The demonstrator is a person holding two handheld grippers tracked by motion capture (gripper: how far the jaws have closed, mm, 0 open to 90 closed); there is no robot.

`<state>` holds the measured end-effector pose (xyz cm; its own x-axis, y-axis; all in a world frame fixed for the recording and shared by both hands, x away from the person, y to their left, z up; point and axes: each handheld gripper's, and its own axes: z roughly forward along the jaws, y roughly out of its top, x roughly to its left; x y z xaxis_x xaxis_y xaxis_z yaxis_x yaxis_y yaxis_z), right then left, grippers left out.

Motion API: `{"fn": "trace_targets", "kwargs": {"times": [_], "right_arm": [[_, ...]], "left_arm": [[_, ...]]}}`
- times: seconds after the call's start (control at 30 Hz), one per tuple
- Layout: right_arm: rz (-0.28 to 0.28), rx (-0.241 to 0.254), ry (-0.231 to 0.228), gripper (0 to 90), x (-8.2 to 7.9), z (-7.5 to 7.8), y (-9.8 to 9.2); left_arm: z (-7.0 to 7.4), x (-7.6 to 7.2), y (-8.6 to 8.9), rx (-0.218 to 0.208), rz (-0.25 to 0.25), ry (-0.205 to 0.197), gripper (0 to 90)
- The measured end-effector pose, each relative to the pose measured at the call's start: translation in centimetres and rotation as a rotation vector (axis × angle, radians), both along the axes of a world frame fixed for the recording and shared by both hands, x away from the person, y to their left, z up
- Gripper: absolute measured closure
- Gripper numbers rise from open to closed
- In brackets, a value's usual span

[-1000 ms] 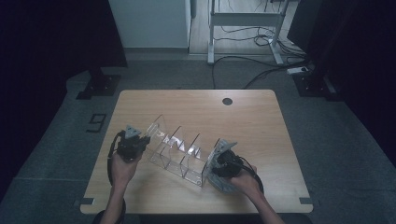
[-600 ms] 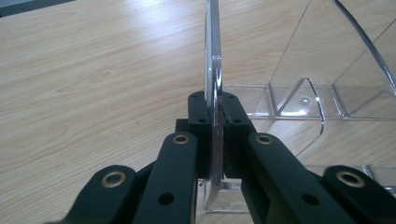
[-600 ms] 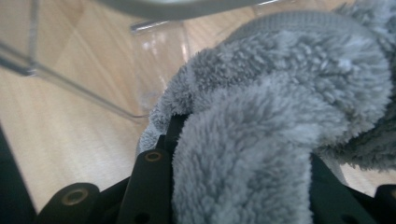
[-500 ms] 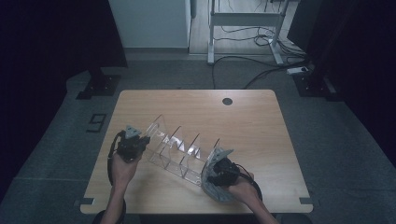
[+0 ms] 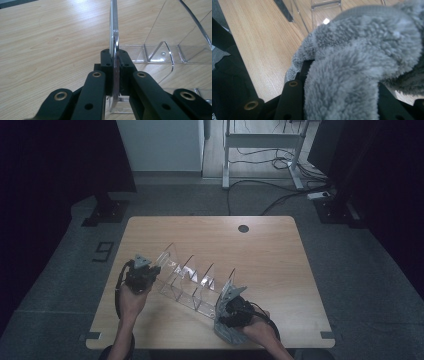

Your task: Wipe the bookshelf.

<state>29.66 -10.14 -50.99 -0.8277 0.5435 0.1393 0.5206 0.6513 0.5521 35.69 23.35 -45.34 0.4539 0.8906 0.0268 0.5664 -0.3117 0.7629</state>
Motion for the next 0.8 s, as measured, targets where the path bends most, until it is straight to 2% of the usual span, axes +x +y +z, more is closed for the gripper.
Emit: {"fn": "trace_targets", "kwargs": {"times": [0.1,0.63,0.8], "right_arm": [[-0.009,-0.002,-0.003,65.6,0.1,0.3,-0.4],[-0.127,0.037,-0.107,66.5,2.0,4.1,-4.9],[-0.163,0.049,-0.123,66.4,2.8,4.9,-6.1]], "left_arm": [[0.1,-0.1,-0.1,0.015,-0.004,0.002,85.3],[0.0,-0.1,0.2,-0.002,-0.015,0.001,84.2],[0.1,-0.1,0.1,0.004,-0.015,0.0,84.1]]}}
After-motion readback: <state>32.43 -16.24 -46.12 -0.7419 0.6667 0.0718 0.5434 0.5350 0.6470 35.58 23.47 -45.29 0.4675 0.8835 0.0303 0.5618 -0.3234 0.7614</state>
